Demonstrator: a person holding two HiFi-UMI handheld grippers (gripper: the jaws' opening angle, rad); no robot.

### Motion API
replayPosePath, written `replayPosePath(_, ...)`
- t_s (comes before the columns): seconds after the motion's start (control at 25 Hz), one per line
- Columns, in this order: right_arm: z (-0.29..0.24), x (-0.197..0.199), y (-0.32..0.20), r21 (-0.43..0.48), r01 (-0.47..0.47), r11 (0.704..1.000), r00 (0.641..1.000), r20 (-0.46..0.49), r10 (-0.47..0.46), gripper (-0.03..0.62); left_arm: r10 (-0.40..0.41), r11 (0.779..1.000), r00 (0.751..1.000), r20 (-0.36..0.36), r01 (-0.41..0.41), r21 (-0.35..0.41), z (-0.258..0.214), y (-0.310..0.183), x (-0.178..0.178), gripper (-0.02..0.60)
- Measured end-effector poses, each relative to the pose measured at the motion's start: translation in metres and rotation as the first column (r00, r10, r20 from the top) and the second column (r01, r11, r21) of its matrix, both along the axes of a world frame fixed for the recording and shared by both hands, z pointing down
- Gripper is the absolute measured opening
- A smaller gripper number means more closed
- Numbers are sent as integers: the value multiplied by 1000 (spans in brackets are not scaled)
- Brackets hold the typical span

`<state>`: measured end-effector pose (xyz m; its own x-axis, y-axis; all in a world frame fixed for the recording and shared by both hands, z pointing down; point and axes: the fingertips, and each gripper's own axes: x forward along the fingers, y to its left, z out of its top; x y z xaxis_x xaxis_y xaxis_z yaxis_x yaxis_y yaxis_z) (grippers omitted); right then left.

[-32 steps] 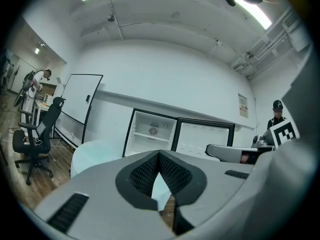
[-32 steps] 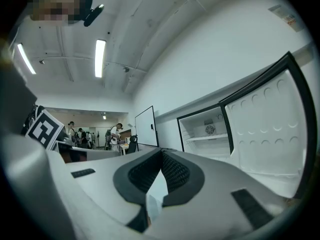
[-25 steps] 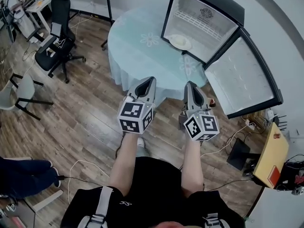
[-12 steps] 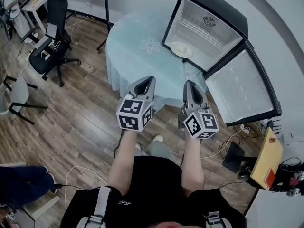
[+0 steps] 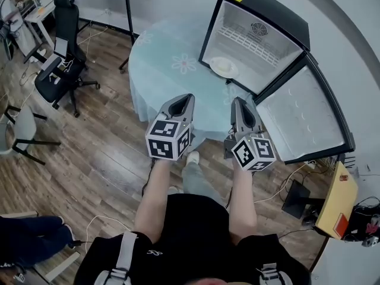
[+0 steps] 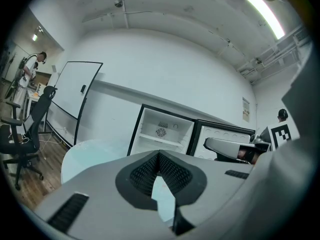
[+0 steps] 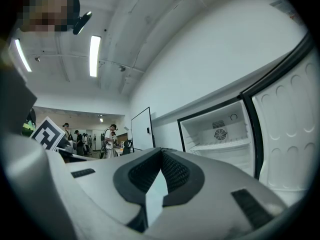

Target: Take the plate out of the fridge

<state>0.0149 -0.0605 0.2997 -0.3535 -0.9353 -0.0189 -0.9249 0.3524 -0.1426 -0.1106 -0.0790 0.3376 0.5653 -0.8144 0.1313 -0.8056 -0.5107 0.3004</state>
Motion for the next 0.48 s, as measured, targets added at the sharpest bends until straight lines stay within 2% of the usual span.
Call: replayPosePath(0.48, 57, 65, -68, -125, -80, 989, 994, 60, 88, 0, 62, 988, 997, -37, -66, -137, 55, -77, 56, 3)
